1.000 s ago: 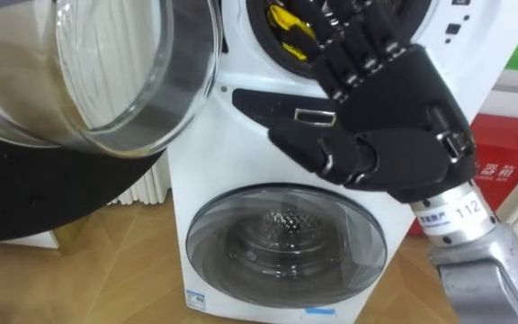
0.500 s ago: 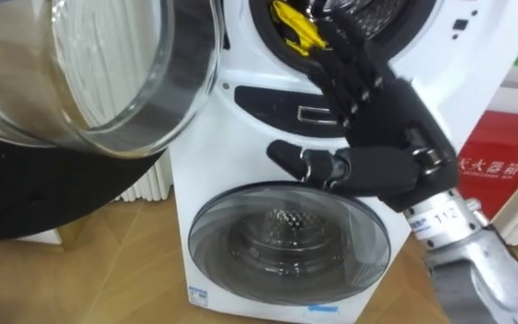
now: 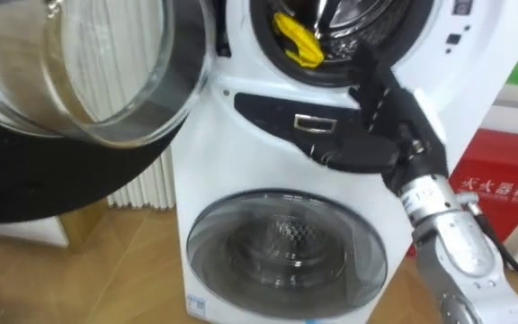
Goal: Pick clothes from washing machine
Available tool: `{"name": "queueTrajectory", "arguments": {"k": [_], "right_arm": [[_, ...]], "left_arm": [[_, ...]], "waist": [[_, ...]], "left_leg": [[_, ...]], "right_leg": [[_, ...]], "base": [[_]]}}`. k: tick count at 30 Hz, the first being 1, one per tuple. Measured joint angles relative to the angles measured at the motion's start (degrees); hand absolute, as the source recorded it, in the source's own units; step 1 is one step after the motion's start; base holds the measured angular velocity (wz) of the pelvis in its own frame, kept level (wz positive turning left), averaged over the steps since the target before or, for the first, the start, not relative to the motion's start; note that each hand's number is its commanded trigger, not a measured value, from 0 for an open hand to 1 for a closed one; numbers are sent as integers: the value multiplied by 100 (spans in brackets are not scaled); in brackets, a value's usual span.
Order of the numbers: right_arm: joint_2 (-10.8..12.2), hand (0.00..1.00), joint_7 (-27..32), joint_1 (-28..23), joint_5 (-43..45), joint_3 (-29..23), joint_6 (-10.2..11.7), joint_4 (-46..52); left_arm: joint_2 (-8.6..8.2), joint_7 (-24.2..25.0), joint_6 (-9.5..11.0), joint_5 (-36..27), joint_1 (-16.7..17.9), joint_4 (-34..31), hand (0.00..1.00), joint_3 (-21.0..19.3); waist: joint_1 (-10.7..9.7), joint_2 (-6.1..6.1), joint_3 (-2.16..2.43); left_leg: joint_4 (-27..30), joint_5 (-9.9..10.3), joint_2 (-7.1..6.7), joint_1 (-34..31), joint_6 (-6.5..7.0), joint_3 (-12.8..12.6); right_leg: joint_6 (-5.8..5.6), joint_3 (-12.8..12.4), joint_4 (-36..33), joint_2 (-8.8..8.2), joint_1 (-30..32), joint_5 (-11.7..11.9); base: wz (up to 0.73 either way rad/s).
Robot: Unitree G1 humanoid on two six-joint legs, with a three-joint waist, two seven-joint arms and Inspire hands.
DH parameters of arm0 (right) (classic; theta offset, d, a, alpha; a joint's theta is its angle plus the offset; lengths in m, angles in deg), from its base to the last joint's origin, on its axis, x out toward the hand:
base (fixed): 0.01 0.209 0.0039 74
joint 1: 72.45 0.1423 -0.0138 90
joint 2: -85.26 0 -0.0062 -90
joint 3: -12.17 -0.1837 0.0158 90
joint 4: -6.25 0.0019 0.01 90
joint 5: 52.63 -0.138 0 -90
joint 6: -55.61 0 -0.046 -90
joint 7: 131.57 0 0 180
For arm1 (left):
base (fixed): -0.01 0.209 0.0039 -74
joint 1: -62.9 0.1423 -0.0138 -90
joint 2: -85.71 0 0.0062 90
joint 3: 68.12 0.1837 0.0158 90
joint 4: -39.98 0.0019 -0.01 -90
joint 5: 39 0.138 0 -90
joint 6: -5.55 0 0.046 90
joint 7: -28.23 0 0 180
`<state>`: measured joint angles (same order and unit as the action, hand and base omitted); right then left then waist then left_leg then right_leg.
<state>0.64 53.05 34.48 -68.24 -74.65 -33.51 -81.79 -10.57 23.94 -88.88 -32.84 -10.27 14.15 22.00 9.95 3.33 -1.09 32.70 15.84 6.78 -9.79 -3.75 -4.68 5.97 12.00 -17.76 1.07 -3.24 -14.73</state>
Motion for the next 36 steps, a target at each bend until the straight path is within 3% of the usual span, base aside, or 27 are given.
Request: {"name": "queueTrajectory", "arguments": {"k": [1,2,3,4,5,7,8,9,10,12,13,14,16,18,20,22,24,25,26,28,30,31,34,36], "right_arm": [[-18,0,65,40,21,1,3,0],[-20,0,72,48,32,14,9,-14],[-23,0,72,48,33,22,9,-23],[-61,0,97,46,30,22,29,-22],[-106,0,153,45,31,34,48,-19],[-168,0,183,46,32,59,48,-12],[-180,0,188,43,36,60,48,-12],[-180,0,189,45,31,57,50,-10],[-161,0,215,-39,70,67,171,98],[-210,0,199,-53,78,78,245,118],[-282,0,244,-54,83,47,293,118],[-312,0,358,-60,83,4,361,128],[-306,0,476,-93,98,-32,410,130],[-315,0,525,-157,166,-95,427,133],[-312,0,697,-166,202,-267,426,134],[-312,0,840,-232,208,-466,429,134],[-310,0,866,-473,171,-631,471,134],[-302,0,863,-610,124,-740,484,135],[-303,0,851,-639,139,-815,475,135],[-327,0,834,-643,229,-855,439,138],[-326,0,841,-644,230,-884,401,137],[-328,0,839,-668,231,-871,386,133],[-323,0,835,-669,255,-830,354,147],[-294,0,849,-640,281,-791,318,214]], "left_arm": [[0,26,-36,94,54,1,0,-10],[8,49,-55,170,118,-1,0,-67],[10,64,-57,214,151,-1,0,-94],[9,111,-57,233,177,-3,0,-97],[8,145,-48,224,160,-13,0,-98],[7,210,-31,202,116,-11,0,-103],[7,246,-17,184,46,-12,0,-105],[6,258,-3,186,13,-15,0,-110],[6,268,25,197,-36,-13,0,-121],[23,274,6,187,-134,-13,0,-167],[63,269,2,186,-195,-16,0,-194],[83,259,-3,187,-352,-13,0,-189],[82,252,-19,197,-503,-9,0,-191],[83,225,-34,186,-662,-6,0,-190],[84,200,-42,174,-858,-72,0,-190],[87,184,-27,61,-887,-178,0,-185],[134,125,-24,76,-879,-186,0,-92],[205,119,-4,74,-868,-212,0,-65],[270,109,5,87,-866,-208,0,-75],[306,108,32,127,-809,-163,0,-111],[293,108,37,209,-792,-126,0,-103],[267,104,38,232,-761,-99,0,-90],[245,104,58,236,-639,-82,0,-80],[240,104,50,231,-552,-12,0,-97]], "waist": [[42,-6,-1],[98,7,0],[88,21,8],[34,30,32],[-34,66,57],[-39,118,80],[-73,120,83],[-108,108,76],[-165,63,41],[-275,-2,32],[-377,-3,51],[-455,8,48],[-519,29,36],[-592,35,35],[-679,41,34],[-678,43,37],[-687,-14,51],[-715,-66,46],[-752,-67,46],[-825,-58,50],[-835,-42,49],[-866,-22,67],[-805,-73,73],[-744,-63,75]], "left_leg": [[-506,-171,-92,-218,14,-4],[-874,-598,-129,-333,100,11],[-1042,-789,-147,-347,121,21],[-1248,-1127,-151,-297,144,-4],[-1367,-1326,-206,-219,264,-41],[-1321,-1272,-285,-156,306,-170],[-1249,-1147,-344,-135,319,-175],[-1202,-1090,-359,-129,330,-189],[-1069,-982,-367,-102,359,-282],[-884,-795,-437,-150,389,-344],[-908,-699,-497,-112,421,-376],[-1010,-676,-587,36,444,-390],[-1108,-638,-714,214,527,-497],[-1204,-561,-833,375,633,-594],[-1208,-393,-964,502,767,-638],[-1282,-329,-1054,681,866,-612],[-1437,-286,-1045,947,931,-493],[-1518,-272,-980,1027,949,-384],[-1566,-277,-896,1022,958,-376],[-1598,-291,-852,1023,975,-364],[-1602,-283,-879,1055,985,-372],[-1620,-278,-918,1123,984,-327],[-1712,-299,-855,1177,930,-312],[-1751,-330,-813,1134,883,-352]], "right_leg": [[7,3,6,2,-16,-46],[-13,-41,35,-1,-100,-95],[-27,-67,67,-3,-155,-108],[-87,-81,131,-5,-243,-126],[-144,-122,188,-24,-280,-159],[-196,-150,242,-147,-320,-187],[-228,-158,313,-195,-419,-199],[-251,-162,321,-217,-454,-209],[-289,-182,315,-273,-528,-229],[-347,-277,300,-332,-643,-262],[-457,-245,245,-394,-657,-326],[-576,-225,47,-512,-617,-395],[-712,-205,-342,-709,-555,-472],[-744,-41,-1000,-919,-380,-490],[-873,-31,-1932,-1191,-51,-410],[-1025,-25,-2319,-1314,56,-227],[-1016,-42,-2447,-1248,42,116],[-977,-106,-2348,-1097,59,68],[-922,-134,-2018,-924,208,-200],[-884,-156,-1353,-690,446,-318],[-825,-307,-443,-498,506,-15],[-639,-325,-214,-449,517,428],[-657,-330,125,-349,401,507],[-589,-335,211,-301,440,569]], "base": [[-32],[-35],[-23],[0],[4],[-11],[-11],[-5],[-19],[-17],[13],[19],[-7],[-8],[12],[5],[2],[0],[3],[2],[10],[14],[1],[-18]]}}
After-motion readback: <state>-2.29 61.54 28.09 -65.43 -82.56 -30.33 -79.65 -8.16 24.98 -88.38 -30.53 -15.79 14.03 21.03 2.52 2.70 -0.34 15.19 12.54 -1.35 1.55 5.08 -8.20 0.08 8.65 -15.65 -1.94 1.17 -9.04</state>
